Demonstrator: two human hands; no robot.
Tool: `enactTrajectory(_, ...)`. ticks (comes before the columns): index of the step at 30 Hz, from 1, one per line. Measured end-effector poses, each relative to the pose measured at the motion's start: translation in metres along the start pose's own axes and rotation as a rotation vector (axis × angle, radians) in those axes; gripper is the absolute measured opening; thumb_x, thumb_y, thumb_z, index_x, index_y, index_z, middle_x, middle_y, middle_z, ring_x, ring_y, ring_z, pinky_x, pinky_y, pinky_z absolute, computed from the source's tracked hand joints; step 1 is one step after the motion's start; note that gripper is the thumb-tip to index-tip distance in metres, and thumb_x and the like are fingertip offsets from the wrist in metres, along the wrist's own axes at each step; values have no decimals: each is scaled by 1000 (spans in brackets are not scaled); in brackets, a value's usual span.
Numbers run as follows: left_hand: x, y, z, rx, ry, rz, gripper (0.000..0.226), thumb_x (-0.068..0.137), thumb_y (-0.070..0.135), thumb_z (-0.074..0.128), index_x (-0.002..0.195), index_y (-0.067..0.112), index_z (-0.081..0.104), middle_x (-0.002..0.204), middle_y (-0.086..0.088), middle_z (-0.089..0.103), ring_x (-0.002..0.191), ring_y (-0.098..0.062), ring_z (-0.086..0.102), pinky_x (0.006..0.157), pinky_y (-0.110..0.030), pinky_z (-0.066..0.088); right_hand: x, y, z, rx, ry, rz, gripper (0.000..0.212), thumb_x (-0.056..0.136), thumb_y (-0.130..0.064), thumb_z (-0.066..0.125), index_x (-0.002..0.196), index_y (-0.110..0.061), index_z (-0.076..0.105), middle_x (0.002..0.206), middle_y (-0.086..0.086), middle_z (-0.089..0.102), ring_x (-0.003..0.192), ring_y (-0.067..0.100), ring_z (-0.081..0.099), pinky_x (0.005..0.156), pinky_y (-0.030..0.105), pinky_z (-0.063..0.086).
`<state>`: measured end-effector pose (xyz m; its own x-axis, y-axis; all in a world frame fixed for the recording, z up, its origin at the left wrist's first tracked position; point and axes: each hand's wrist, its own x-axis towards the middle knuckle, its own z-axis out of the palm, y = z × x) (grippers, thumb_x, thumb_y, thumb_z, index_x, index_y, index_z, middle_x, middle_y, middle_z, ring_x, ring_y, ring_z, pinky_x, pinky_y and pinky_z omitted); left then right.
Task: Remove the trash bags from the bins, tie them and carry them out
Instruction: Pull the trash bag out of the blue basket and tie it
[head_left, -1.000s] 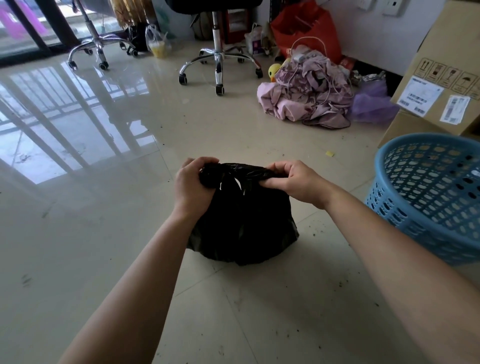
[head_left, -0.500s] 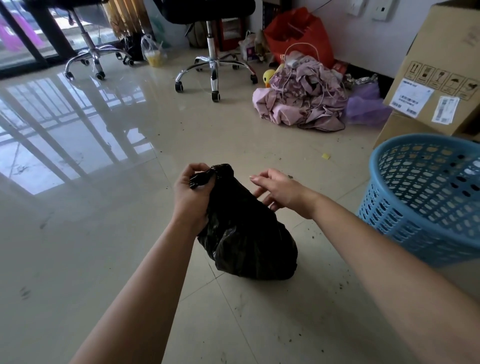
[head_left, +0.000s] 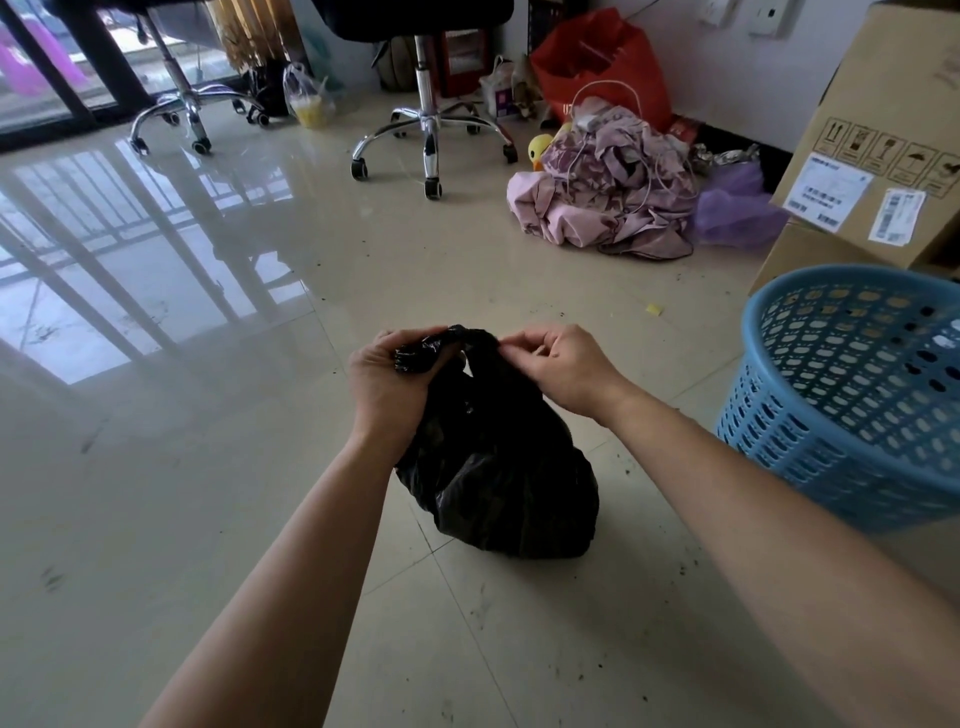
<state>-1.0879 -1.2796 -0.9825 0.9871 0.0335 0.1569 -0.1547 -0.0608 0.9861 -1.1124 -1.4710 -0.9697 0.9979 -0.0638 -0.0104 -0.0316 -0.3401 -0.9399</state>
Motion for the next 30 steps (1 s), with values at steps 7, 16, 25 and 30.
enactTrajectory(7, -7, 8, 4, -139, -62, -99, 13, 82, 7, 79, 94, 10, 79, 93, -7, 78, 85, -15, 73, 79, -24, 56, 14, -3, -6, -118, 146, -46, 18, 100, -29, 56, 101, -15, 67, 89, -2, 67, 81, 12, 60, 84, 31, 51)
enactTrajectory(16, -8, 7, -1, -199, -38, -145, 15, 80, 3, 79, 94, 7, 77, 88, -4, 78, 83, -14, 73, 77, -23, 56, 10, -8, -32, -404, 147, -123, 54, 82, -69, 58, 84, -16, 69, 55, -6, 46, 51, 7, 44, 57, 23, 38)
enactTrajectory(25, -8, 6, 1, -191, -27, -120, 15, 75, -3, 81, 82, 9, 76, 76, 1, 76, 72, -11, 71, 71, -21, 55, 3, 4, -39, -88, -243, 103, 49, 75, -37, 85, 62, -21, 40, 58, -8, 40, 55, 8, 38, 54, 21, 32)
enactTrajectory(30, -8, 7, -1, -135, -72, -100, 19, 74, -6, 80, 81, 11, 74, 73, 5, 76, 71, -8, 71, 71, -18, 55, 16, 6, -38, -170, 56, -77, 55, 69, -12, 87, 64, -23, 34, 59, -7, 37, 54, 10, 30, 51, 26, 29)
